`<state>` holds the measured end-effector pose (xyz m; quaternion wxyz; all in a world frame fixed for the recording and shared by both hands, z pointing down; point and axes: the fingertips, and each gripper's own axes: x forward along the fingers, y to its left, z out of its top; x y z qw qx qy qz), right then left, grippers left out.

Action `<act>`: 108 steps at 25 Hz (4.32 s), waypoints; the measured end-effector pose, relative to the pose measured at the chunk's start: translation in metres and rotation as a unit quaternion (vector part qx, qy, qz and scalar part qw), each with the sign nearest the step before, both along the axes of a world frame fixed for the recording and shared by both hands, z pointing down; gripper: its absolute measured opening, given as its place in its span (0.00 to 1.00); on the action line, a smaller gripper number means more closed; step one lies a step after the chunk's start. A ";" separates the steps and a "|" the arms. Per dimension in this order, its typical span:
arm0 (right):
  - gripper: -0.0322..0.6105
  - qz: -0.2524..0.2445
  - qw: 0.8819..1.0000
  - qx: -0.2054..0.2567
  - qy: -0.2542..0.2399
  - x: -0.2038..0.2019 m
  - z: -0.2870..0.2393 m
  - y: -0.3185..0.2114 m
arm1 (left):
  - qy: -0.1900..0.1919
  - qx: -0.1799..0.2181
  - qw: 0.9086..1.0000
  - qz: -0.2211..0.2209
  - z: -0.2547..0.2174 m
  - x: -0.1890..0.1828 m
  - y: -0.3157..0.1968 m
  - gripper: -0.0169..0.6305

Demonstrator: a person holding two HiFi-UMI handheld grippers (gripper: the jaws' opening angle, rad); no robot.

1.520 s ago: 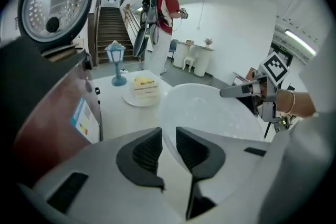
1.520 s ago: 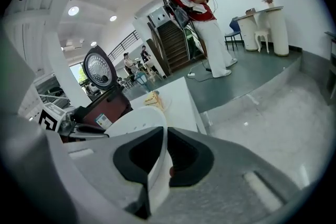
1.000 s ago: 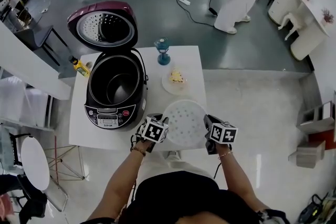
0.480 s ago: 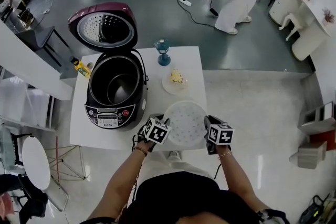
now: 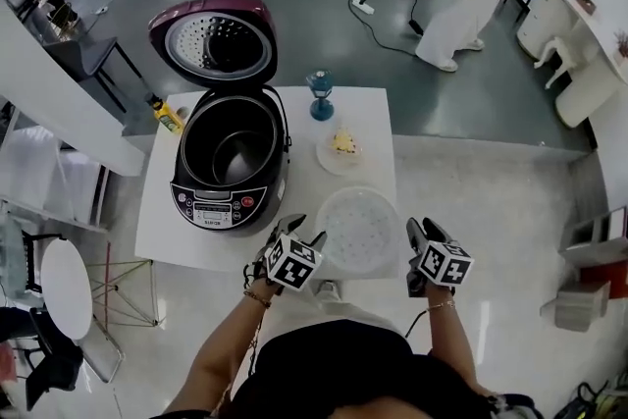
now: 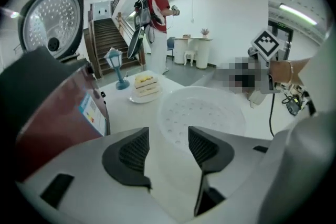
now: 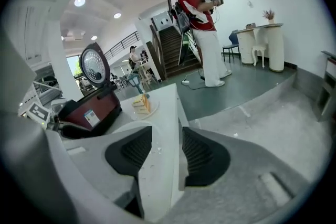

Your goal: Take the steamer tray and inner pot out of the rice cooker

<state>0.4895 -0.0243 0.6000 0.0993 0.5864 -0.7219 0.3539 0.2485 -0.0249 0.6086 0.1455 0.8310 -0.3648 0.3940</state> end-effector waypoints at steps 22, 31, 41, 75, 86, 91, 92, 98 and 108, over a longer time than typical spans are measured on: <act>0.34 -0.141 0.952 0.226 0.149 -0.220 -0.190 -0.052 | 0.097 0.226 0.959 -0.138 -0.239 -0.221 -0.010 0.41; 0.34 -0.121 0.968 0.191 0.108 -0.286 -0.178 -0.090 | 0.083 0.147 0.978 -0.122 -0.196 -0.282 -0.061 0.48; 0.34 -0.137 0.971 0.118 0.159 -0.329 -0.152 -0.135 | 0.041 0.083 0.992 -0.081 -0.156 -0.304 -0.126 0.48; 0.35 -0.223 0.890 -0.048 0.396 -0.350 -0.078 -0.240 | -0.142 -0.019 0.990 -0.009 -0.081 -0.303 -0.238 0.46; 0.28 -0.199 0.918 -0.007 0.342 -0.350 -0.099 -0.238 | -0.127 -0.029 0.991 -0.024 -0.087 -0.302 -0.239 0.40; 0.15 -0.195 0.932 0.013 0.306 -0.357 -0.111 -0.232 | -0.102 -0.031 0.994 -0.030 -0.096 -0.301 -0.237 0.34; 0.14 -0.191 0.936 0.017 0.294 -0.358 -0.114 -0.231 | -0.098 -0.031 0.994 -0.032 -0.097 -0.302 -0.237 0.33; 0.11 -0.176 0.950 0.048 0.253 -0.356 -0.130 -0.234 | -0.086 -0.028 0.995 -0.035 -0.107 -0.301 -0.234 0.29; 0.08 -0.155 0.958 0.107 0.216 -0.364 -0.181 -0.220 | -0.050 0.018 0.996 -0.065 -0.156 -0.305 -0.222 0.14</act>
